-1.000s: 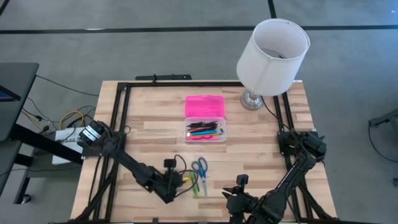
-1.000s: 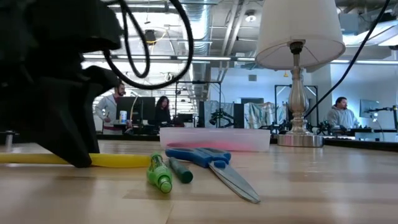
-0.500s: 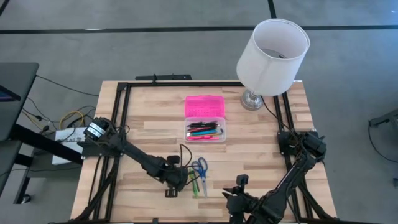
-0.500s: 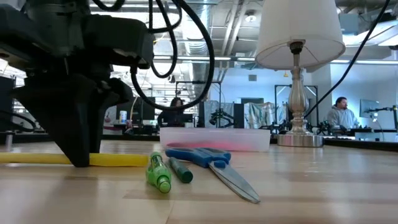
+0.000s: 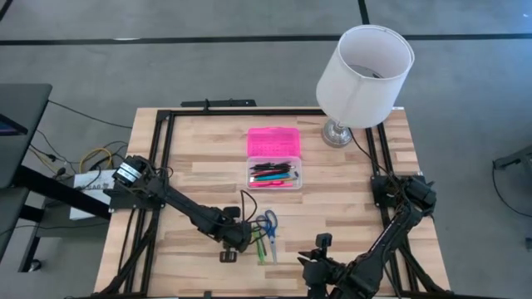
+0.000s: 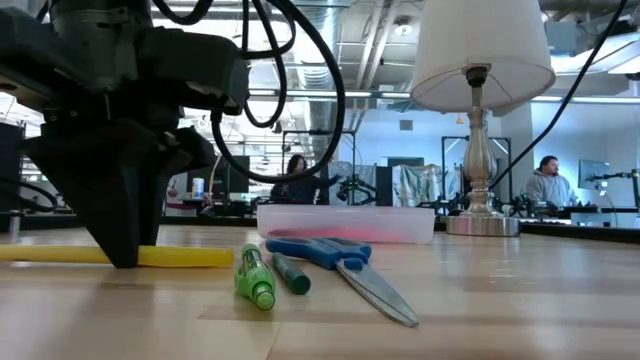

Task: Pick & place school supplies into a supply box
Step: Put the yellow highlighter pen into the supply box

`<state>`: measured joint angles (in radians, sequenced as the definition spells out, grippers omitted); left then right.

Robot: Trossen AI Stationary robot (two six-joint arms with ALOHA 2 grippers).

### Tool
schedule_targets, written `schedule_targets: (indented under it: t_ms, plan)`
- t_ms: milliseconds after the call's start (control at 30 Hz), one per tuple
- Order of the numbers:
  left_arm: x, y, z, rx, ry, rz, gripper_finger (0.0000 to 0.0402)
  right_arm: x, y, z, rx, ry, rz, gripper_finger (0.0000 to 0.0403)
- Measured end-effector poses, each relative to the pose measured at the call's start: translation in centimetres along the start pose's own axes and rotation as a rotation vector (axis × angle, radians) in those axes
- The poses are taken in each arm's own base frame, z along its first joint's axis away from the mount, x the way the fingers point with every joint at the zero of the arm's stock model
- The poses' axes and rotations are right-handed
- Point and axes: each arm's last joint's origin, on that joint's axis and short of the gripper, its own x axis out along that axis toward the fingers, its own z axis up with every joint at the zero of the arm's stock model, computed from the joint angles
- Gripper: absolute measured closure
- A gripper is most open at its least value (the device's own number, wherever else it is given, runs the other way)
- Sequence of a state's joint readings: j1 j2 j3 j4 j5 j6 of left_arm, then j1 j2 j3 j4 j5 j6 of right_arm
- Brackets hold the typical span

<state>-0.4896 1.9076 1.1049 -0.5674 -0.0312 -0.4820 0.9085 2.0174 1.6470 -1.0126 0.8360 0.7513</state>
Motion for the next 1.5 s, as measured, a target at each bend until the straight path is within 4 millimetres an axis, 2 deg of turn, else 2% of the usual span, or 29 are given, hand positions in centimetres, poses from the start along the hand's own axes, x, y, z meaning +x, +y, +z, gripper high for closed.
schedule_targets:
  t_ms: [233, 567, 1500]
  plan:
    - [-0.08, -0.05, 0.19, 0.072, -0.016, 0.007, 0.0349, 0.01, -0.01, 0.01, 0.000, 0.000, 0.000, 0.0337]
    - [-0.63, -0.32, 0.82, 0.085, -0.016, 0.022, 0.0349, 0.01, -0.01, 0.01, 0.000, 0.000, 0.000, 0.0337]
    - [-0.67, -0.27, 0.76, 0.087, -0.008, 0.032, 0.0349, 0.01, -0.01, 0.00, 0.000, 0.000, 0.000, 0.0337]
